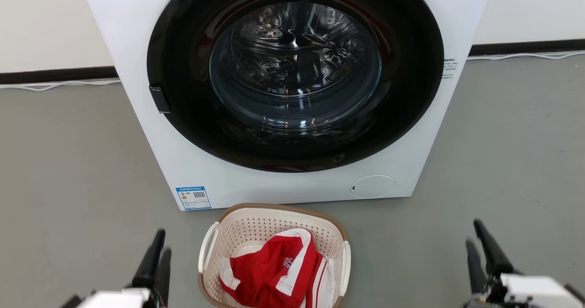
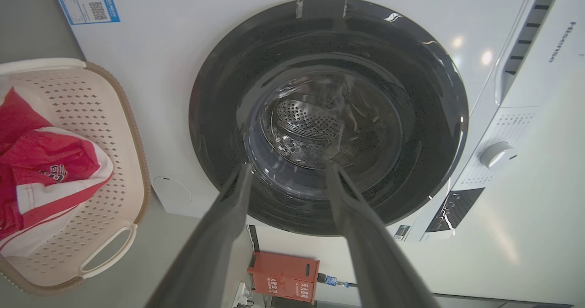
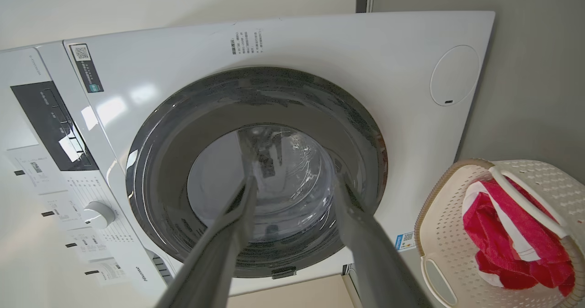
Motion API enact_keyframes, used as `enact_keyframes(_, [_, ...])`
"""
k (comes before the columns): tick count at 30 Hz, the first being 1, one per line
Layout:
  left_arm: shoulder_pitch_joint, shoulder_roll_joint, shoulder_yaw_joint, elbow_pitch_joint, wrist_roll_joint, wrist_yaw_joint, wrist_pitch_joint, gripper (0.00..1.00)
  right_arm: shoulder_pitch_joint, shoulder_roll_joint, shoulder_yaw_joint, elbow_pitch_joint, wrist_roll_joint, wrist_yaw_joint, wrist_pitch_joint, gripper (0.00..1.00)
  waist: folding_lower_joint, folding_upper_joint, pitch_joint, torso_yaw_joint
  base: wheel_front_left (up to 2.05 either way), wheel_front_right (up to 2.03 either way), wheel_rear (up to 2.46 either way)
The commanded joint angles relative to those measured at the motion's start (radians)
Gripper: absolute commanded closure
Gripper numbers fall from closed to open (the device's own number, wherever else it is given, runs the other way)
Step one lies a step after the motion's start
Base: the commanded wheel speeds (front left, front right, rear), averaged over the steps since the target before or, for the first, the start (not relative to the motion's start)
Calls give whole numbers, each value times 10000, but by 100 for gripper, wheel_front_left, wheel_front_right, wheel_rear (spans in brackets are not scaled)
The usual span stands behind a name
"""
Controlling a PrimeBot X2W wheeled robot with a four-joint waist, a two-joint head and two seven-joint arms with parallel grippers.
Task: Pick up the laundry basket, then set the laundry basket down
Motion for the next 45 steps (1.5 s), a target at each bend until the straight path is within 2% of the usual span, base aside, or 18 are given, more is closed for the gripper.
enact_keyframes(1, [8,0,-8,6,5,1,-8,0,9,2,11,0,-3,0,-8,0,0,0,0,0,0,0,0])
enact_keyframes(8, [53,12,-109,-159,158,41,-213,0,36,-6,198,-95,-137,5,-213,0,22,0,-31,-9,0,0,0])
enact_keyframes(12, [91,19,-148,-308,322,93,-330,0,56,-11,271,-163,-329,7,-330,0,2,0,-17,-14,0,0,0])
enact_keyframes(20, [110,32,-185,-706,964,267,-565,0,62,-20,379,-398,-1221,12,-565,0,0,0,-12,-26,0,0,0])
enact_keyframes(45, [178,76,-956,-1653,5405,1064,-1269,0,155,-47,937,-1213,-4772,27,-1269,0,0,0,-19,-46,0,0,0])
